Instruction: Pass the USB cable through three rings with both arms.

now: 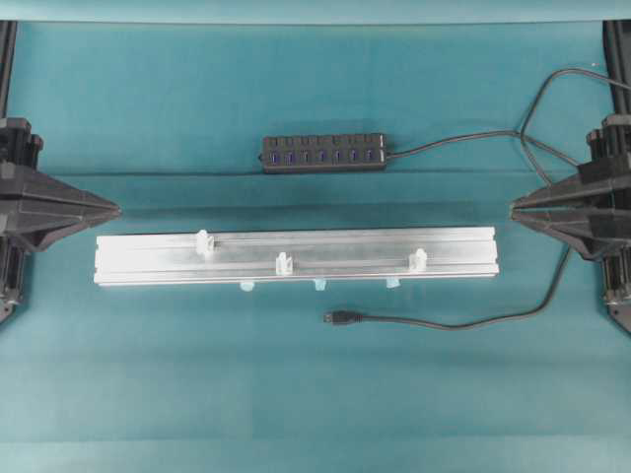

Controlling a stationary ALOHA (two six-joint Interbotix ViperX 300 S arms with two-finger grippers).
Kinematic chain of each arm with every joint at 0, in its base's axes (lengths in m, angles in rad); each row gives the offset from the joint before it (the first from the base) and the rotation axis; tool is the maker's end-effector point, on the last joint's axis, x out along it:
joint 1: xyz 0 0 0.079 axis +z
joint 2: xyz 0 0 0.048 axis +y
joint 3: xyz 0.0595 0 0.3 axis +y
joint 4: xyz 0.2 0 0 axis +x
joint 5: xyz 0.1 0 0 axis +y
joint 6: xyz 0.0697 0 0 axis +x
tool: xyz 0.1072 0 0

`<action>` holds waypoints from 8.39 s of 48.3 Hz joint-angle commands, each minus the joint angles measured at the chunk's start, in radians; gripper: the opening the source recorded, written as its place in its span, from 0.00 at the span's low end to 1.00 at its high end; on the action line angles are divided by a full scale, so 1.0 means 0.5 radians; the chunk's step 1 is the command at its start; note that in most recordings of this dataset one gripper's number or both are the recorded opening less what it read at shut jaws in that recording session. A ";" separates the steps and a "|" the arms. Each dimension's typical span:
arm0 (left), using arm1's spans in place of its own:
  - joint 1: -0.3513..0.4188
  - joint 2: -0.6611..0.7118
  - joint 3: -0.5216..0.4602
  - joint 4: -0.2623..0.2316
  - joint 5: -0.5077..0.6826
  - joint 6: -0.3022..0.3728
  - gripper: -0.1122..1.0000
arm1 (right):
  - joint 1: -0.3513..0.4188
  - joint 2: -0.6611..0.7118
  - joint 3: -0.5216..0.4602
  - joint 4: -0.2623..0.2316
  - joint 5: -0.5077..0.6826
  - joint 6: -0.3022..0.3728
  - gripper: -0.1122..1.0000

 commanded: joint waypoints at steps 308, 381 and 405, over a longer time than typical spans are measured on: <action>0.135 1.197 -0.859 0.037 0.813 0.052 0.65 | 0.230 1.417 -0.653 -0.503 2.362 0.540 0.02; 0.184 1.841 -1.031 0.037 0.423 0.058 0.65 | 0.141 1.393 -0.515 -0.666 1.605 0.540 0.02; 0.184 2.261 -1.301 0.037 0.273 0.117 0.65 | 0.052 1.405 -0.411 -0.669 1.313 0.534 0.02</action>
